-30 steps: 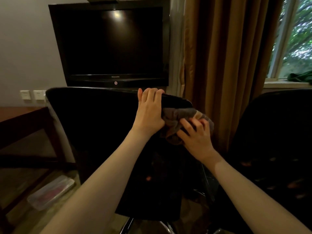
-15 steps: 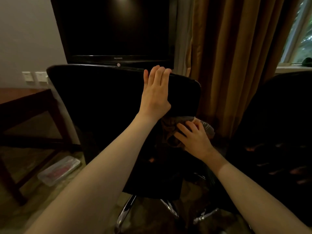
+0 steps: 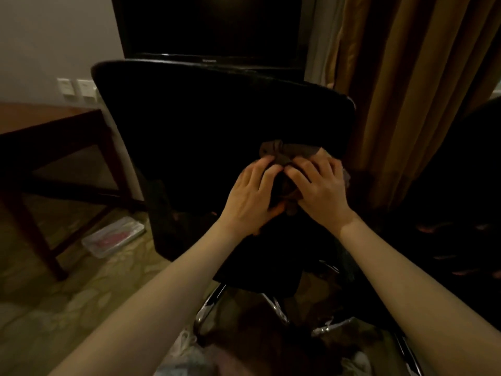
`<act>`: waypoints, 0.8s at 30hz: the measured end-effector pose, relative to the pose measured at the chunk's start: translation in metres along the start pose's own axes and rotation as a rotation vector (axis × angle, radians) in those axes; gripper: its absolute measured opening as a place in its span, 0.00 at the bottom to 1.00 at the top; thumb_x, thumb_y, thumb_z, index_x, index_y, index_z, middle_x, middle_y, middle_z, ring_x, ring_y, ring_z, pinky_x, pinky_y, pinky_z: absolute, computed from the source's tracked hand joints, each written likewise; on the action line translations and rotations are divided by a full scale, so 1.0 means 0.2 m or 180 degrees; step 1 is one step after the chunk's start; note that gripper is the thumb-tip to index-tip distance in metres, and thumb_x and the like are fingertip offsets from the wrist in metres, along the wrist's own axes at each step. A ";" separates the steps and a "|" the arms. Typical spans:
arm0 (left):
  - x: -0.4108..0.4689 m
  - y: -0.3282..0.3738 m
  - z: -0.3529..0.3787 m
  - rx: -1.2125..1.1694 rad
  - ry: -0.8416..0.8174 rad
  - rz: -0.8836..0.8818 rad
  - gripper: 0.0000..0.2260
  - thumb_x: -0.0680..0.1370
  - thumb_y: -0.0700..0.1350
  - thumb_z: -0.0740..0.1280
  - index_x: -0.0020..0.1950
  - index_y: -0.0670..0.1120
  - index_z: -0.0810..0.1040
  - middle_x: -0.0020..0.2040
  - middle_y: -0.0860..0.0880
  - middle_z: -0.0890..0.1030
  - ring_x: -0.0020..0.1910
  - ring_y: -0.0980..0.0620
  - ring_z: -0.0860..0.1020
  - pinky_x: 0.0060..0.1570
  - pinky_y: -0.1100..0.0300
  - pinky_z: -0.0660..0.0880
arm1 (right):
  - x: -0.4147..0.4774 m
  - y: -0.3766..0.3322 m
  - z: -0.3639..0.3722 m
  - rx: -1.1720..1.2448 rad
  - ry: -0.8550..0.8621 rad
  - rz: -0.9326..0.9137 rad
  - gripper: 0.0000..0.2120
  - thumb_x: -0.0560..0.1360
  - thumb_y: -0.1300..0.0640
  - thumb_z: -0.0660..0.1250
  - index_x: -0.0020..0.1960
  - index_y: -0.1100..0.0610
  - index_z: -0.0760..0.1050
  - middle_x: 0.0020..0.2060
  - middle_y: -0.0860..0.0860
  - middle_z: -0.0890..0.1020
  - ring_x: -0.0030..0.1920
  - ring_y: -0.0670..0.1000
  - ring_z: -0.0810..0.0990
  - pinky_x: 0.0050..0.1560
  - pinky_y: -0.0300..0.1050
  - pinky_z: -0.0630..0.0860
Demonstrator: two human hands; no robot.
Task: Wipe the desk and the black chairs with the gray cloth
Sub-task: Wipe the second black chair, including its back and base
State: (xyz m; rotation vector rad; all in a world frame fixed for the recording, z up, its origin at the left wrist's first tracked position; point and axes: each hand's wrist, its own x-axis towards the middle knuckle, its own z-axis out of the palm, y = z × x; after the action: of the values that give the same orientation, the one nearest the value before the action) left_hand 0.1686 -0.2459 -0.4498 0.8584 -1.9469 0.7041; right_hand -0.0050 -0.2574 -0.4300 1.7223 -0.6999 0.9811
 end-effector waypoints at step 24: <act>-0.40 -0.18 0.53 0.0343 -0.0346 0.0818 0.30 0.68 0.57 0.72 0.62 0.45 0.67 0.57 0.46 0.66 0.53 0.46 0.68 0.52 0.56 0.66 | -0.73 -0.18 0.43 0.0560 -0.0550 -0.0147 0.14 0.77 0.54 0.53 0.60 0.54 0.69 0.57 0.55 0.68 0.52 0.58 0.68 0.51 0.54 0.66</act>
State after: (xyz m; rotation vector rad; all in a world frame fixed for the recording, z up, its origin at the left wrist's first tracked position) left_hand 0.1753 -0.3224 -0.5634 0.7301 -2.1568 0.9366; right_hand -0.0240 -0.3249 -0.5889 1.9866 -0.6975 0.8907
